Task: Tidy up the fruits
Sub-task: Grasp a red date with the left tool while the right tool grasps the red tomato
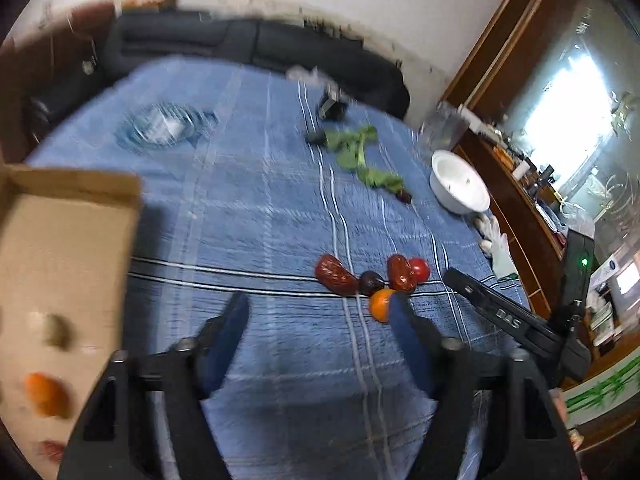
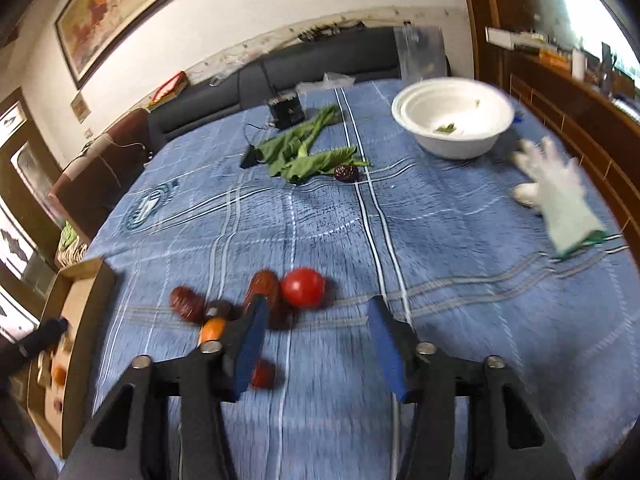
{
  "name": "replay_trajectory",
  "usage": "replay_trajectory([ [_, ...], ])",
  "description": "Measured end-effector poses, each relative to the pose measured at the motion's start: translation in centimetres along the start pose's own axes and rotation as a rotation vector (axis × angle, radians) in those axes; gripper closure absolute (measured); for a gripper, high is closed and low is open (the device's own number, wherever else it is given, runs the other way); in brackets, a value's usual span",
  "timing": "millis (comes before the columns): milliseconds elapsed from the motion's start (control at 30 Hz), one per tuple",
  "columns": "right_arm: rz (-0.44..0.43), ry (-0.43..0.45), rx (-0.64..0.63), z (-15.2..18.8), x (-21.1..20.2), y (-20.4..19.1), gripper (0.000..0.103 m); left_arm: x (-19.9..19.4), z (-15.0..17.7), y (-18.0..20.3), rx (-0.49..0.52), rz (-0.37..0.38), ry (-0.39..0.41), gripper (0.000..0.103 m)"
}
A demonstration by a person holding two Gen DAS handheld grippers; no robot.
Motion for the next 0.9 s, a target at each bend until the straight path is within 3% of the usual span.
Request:
replay_trajectory([
  [200,-0.03,-0.033,0.067,-0.7,4.1,0.3,0.056,5.9,-1.4,1.3,-0.024,0.027,-0.078,0.045],
  [367,-0.059,-0.036,0.063,-0.7,4.9,-0.1,0.057,9.5,-1.1,1.6,-0.012,-0.008,-0.128,0.046],
  [433,-0.09,-0.057,0.055,-0.5,4.9,-0.2,0.069,9.4,-0.9,1.7,0.009,-0.007,-0.113,0.065],
  [667,-0.118,-0.061,0.068,0.9,3.2,0.8,0.069,7.3,1.0,0.6,0.003,0.014,-0.118,0.065],
  [900,-0.148,-0.055,0.111,2.4,1.3,1.8,0.069,3.3,2.6,-0.2,0.003,0.012,-0.05,0.065],
])
Point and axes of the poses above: each gripper's, at about its wrist camera, not at the fingertips, and x roughly the way its jaws point, y to its right, z to its underside, the point moved 1 cm from there along x, roughly the way its jaws point, and after that the axes turned 6 degrees about -x, right-handed, at the moved point
